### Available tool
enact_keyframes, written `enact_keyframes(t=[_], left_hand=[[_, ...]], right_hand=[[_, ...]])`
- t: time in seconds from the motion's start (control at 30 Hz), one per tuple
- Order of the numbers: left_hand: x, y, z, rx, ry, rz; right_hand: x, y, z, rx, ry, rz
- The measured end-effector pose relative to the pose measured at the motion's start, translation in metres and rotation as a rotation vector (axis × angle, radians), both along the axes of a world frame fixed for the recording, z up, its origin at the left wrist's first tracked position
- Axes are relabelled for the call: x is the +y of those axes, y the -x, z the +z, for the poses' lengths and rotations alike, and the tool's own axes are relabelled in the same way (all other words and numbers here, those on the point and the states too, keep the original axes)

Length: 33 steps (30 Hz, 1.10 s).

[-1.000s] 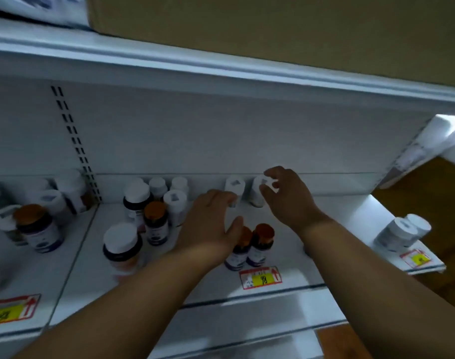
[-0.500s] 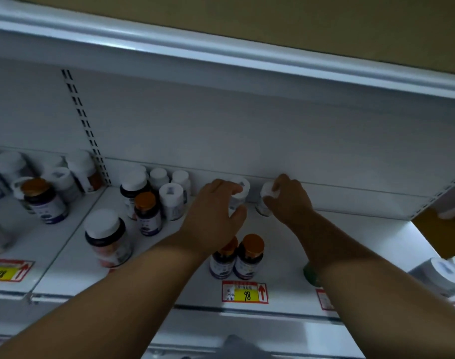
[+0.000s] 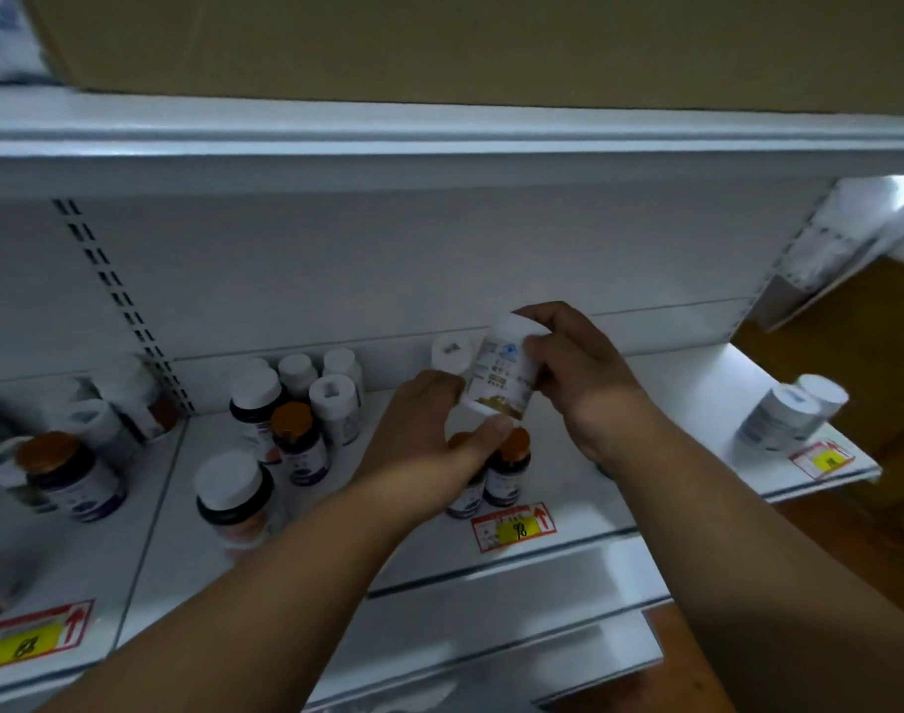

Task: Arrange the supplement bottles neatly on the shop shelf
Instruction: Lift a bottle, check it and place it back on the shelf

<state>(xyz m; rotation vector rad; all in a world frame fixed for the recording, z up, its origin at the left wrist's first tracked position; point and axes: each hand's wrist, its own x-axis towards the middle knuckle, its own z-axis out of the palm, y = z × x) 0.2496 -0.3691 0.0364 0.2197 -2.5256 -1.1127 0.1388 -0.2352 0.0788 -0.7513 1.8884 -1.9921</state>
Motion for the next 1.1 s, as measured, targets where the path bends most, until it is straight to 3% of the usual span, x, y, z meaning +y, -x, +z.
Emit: enact_keyframes(t=[0.17,0.3,0.47,0.67,0.87,1.1], left_hand=[[-0.001,-0.043,-0.005,0.126,-0.105,-0.148],[-0.009,-0.084,-0.011,0.126,-0.161,-0.142],[-0.032,-0.156,-0.017,0.060,-0.211,0.160],[-0.040,-0.262,-0.036,0.030,-0.154,0.489],[-0.074,-0.375,-0.042,0.003,-0.116,0.667],[-0.169,-0.544,-0.038,0.001,-0.045,0.851]], right_hand=[[0.006,-0.055,-0.003,0.067,-0.077,-0.112],[-0.006,-0.093,-0.007,0.150,-0.180,-0.061],[-0.052,-0.135,-0.015,0.224,-0.189,0.140],[-0.109,-0.216,-0.047,0.162,-0.140,0.483],[-0.168,-0.320,-0.053,0.171,-0.102,0.663],[-0.286,-0.482,-0.047,0.200,-0.034,0.778]])
